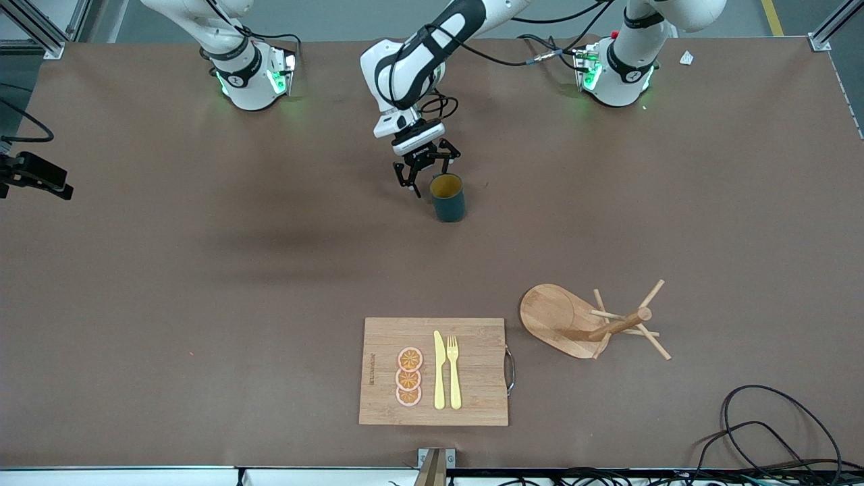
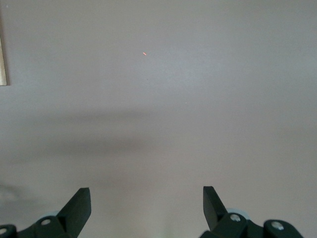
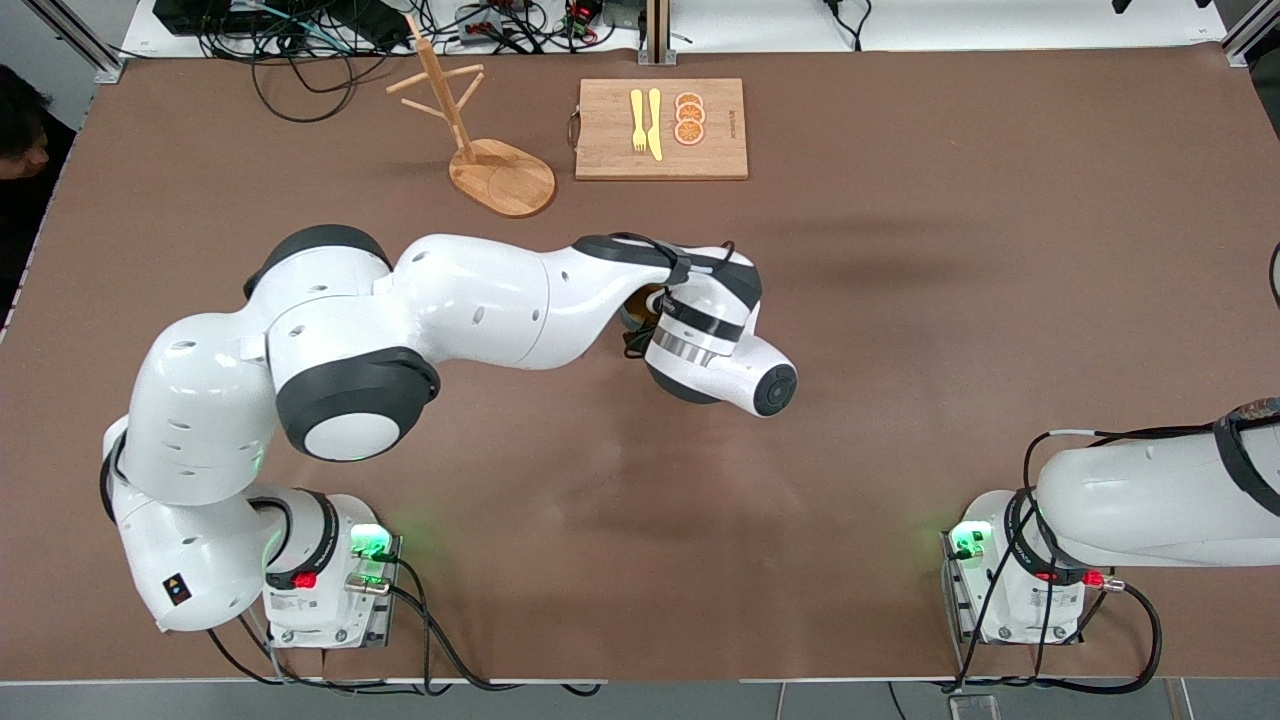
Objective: Pass cup and hang on rack
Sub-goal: 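Lower the left gripper onto the mug handle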
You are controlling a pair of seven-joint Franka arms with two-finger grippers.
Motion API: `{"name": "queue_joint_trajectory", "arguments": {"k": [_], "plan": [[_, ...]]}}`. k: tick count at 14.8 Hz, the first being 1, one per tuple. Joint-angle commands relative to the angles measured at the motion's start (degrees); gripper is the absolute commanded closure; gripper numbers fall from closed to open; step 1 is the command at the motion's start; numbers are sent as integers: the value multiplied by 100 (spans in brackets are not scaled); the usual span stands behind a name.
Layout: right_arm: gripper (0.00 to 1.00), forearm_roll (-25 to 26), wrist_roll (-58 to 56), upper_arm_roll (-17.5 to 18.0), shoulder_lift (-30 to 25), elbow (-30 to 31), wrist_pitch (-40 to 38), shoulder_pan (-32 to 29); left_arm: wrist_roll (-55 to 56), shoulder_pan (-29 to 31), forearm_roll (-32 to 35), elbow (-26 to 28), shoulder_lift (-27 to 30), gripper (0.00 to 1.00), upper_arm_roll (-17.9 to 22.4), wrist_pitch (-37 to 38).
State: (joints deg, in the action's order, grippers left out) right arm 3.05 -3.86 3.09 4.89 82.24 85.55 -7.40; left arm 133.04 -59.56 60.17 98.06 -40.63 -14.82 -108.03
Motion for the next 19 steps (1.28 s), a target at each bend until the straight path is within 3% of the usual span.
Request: {"name": "queue_joint_trajectory", "arguments": {"k": [1,2,5,6,7,13,16,19], "plan": [[0,-321,-27,-202,-146,134,32,202,109,15,144,12,-77,1,40,-87],[0,-392,34,-456,-146,143,32,491,73,15,144,-6,-50,1,40,-69],[0,-419,43,-1694,-164,143,49,1685,-120,24,118,-15,64,1,40,-16],[0,-410,35,-1994,-164,134,41,1985,-216,41,117,-32,90,1,40,1],[0,-410,35,-2032,-173,126,49,2014,-339,59,109,-50,151,1,40,1],[0,-419,17,-1919,-243,126,32,1936,-824,85,-154,-76,416,1,49,36],[0,-401,17,-946,-261,126,40,1024,-386,-20,-260,-23,267,1,40,54],[0,-357,17,-749,-261,126,41,854,-174,-257,-252,12,100,1,40,449]]}}
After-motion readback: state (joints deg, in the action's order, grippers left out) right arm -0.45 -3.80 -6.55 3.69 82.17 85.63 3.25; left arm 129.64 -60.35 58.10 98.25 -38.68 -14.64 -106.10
